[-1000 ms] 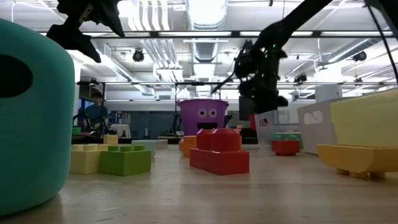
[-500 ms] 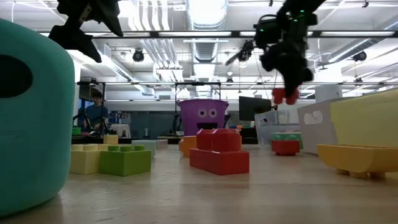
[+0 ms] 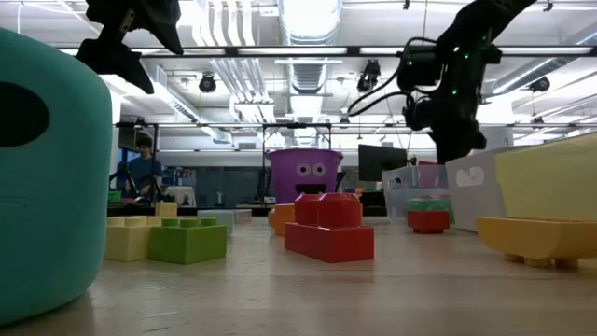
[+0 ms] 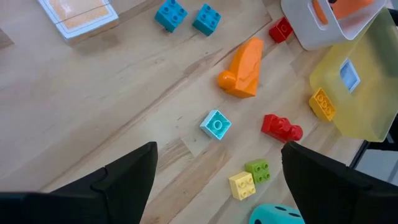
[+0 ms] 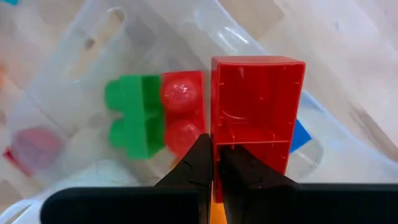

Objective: Pick & Place Toys
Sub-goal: Put the red game piece into the transparent bin

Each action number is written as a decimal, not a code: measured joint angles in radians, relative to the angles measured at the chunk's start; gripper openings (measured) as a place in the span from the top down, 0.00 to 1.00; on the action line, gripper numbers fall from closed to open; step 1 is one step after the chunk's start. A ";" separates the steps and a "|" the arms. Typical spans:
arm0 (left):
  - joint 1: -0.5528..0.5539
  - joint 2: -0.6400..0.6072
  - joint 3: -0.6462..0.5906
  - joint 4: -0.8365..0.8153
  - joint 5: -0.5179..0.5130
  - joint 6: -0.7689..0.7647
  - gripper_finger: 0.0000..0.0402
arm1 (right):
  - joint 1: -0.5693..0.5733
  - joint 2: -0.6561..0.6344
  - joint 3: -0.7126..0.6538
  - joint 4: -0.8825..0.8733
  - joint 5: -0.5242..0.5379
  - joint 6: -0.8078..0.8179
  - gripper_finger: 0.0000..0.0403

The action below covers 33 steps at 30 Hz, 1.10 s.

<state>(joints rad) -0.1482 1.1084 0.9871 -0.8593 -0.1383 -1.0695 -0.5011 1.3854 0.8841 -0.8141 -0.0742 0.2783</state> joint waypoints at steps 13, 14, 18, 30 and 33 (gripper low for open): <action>0.000 0.000 0.000 0.001 0.000 -0.008 0.17 | 0.032 0.098 0.015 0.044 0.086 -0.041 0.98; 0.000 0.000 0.000 0.001 0.000 -0.009 0.17 | 0.038 0.105 0.015 0.044 0.086 -0.060 0.98; 0.000 0.000 0.000 0.001 0.000 -0.011 0.17 | 0.053 0.139 0.009 0.044 0.101 -0.072 0.98; 0.000 0.000 0.000 0.001 0.001 -0.011 0.17 | 0.068 0.185 0.010 0.073 0.105 -0.094 0.98; 0.000 0.000 0.000 0.001 0.001 -0.010 0.17 | 0.067 0.185 0.010 0.073 0.105 -0.099 0.98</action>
<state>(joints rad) -0.1482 1.1084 0.9871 -0.8585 -0.1375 -1.0798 -0.4339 1.5703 0.8936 -0.7410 0.0303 0.1795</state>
